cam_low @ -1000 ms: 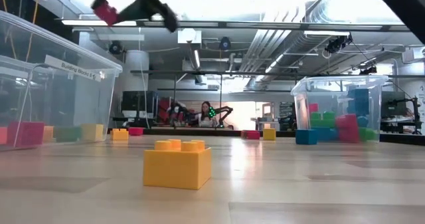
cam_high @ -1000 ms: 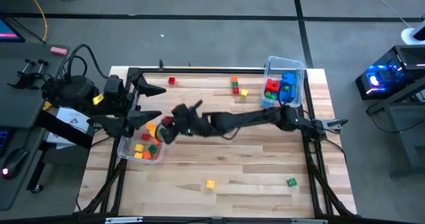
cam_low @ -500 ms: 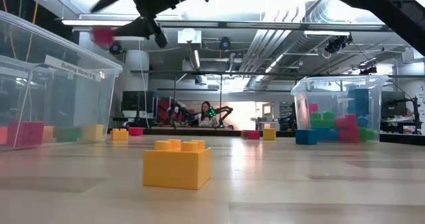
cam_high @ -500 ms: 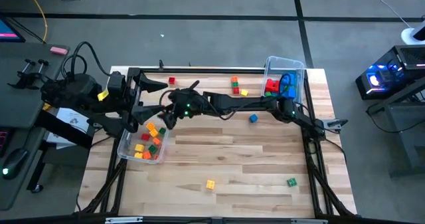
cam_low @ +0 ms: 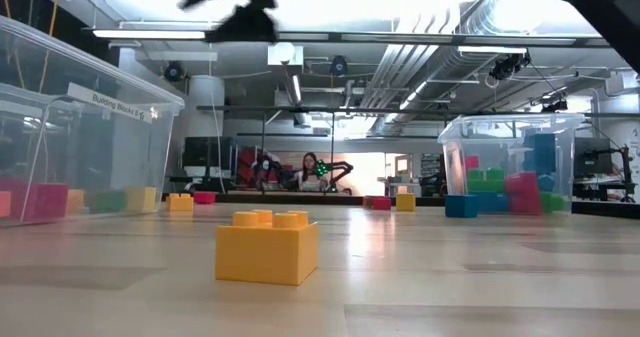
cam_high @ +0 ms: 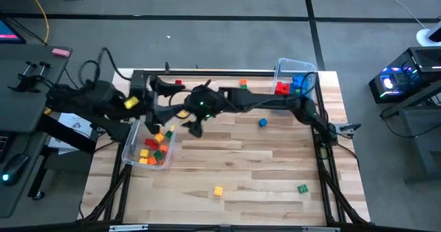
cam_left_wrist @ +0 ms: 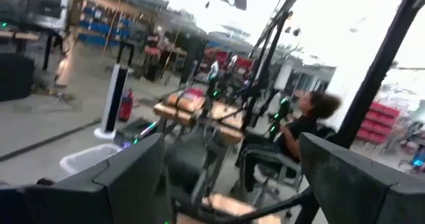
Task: Sort blocks by size
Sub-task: Adjust the left transparent bin
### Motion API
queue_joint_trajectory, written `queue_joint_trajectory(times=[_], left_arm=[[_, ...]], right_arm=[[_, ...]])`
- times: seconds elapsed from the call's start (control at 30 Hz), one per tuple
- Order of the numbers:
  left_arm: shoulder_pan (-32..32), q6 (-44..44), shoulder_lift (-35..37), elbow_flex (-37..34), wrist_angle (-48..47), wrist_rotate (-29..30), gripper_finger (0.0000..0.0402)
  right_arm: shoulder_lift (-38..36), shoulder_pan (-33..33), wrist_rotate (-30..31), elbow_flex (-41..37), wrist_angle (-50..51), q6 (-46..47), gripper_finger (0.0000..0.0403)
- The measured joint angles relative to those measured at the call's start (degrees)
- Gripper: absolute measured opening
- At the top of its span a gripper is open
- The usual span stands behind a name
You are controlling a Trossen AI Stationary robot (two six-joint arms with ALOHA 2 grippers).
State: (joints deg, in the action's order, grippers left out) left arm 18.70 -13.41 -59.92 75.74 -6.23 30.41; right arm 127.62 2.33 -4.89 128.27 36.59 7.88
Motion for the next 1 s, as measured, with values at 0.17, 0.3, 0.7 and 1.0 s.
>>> queue_joint_trajectory(times=[0.17, 0.3, 0.7, 1.0], left_arm=[[0.0, 0.2, -2.7, 0.0, -0.1, 0.7, 0.0333], [0.0, 1.9, -2.5, 0.0, -8.0, 0.6, 0.0333], [-6.5, -15.8, 0.7, 0.1, -70.4, -9.1, 0.0303], [-10.0, -3.3, -10.1, -3.6, -78.8, -17.3, 0.0028]], right_arm=[[-3.3, 2.0, 2.1, -0.1, 18.3, -8.3, 0.0302], [-7.2, 3.3, 3.4, -5.4, 26.4, -11.1, 0.0303], [-48.1, 0.4, 6.4, -67.2, 6.2, 19.6, 0.0303], [-66.5, -8.9, 17.7, -85.9, -11.3, 46.8, 0.0303]])
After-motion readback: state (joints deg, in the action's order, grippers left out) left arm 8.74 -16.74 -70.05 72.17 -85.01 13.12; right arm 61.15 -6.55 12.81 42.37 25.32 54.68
